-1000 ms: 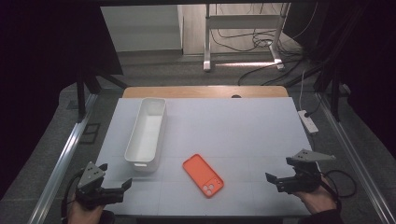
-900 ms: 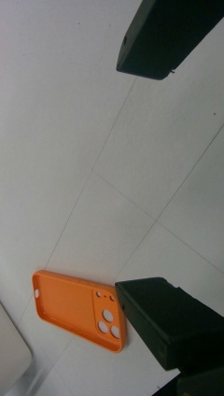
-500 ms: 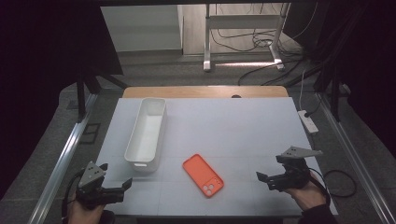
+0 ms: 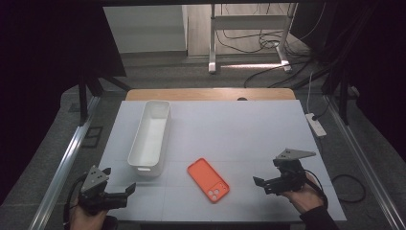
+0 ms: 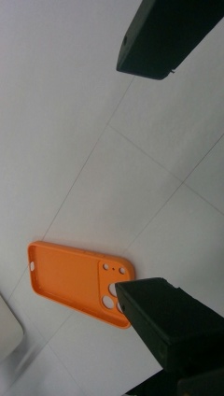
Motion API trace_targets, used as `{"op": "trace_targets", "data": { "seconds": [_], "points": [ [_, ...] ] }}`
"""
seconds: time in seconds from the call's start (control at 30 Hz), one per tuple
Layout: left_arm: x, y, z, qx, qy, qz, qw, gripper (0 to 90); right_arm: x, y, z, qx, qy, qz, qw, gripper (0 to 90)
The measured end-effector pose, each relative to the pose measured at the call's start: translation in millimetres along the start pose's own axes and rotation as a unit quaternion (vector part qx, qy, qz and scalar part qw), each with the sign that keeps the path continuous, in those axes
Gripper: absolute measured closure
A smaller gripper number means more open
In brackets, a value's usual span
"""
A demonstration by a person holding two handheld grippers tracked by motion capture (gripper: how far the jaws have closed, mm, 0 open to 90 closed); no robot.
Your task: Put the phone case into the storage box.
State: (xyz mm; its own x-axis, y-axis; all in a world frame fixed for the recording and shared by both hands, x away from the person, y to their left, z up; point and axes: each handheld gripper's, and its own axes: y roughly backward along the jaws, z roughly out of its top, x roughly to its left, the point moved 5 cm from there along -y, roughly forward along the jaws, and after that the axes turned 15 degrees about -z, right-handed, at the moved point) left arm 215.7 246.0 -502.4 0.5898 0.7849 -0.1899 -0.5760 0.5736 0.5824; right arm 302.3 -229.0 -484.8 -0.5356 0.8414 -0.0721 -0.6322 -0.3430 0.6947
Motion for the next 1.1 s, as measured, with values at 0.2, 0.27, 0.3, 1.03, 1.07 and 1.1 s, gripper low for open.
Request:
{"op": "trace_targets", "data": {
  "seconds": [0.2, 0.27, 0.3, 1.03, 1.07, 1.1],
  "points": [
    [0.0, -0.1, 0.0, 0.0, -0.001, -0.001, 1.0, 0.8, 7.6, -4.4, 4.6, 0.003, 0.011, 0.007, 0.9999, 0.0],
    [-0.1, -0.1, 0.0, 0.001, -0.001, -0.001, 1.0, 0.8, 11.6, -7.0, 6.6, 0.006, 0.015, 0.011, 0.9998, 0.0],
    [-0.2, -0.2, 0.0, 0.001, -0.001, -0.001, 1.0, 0.8, 13.0, -8.0, 7.2, 0.007, 0.017, 0.012, 0.9998, 0.0],
    [0.0, -0.3, 0.1, 0.0, 0.0, -0.002, 1.0, 0.8, 39.3, -25.6, 22.3, 0.019, 0.038, 0.035, 0.9985, 0.0],
    [0.0, -0.4, 0.1, 0.0, 0.0, -0.002, 1.0, 0.8, 40.6, -26.4, 23.0, 0.022, 0.038, 0.035, 0.9984, 0.0],
    [0.0, -0.4, 0.1, 0.0, 0.0, -0.002, 1.0, 0.8, 40.6, -26.4, 23.0, 0.022, 0.038, 0.035, 0.9984, 0.0]
  ]
}}
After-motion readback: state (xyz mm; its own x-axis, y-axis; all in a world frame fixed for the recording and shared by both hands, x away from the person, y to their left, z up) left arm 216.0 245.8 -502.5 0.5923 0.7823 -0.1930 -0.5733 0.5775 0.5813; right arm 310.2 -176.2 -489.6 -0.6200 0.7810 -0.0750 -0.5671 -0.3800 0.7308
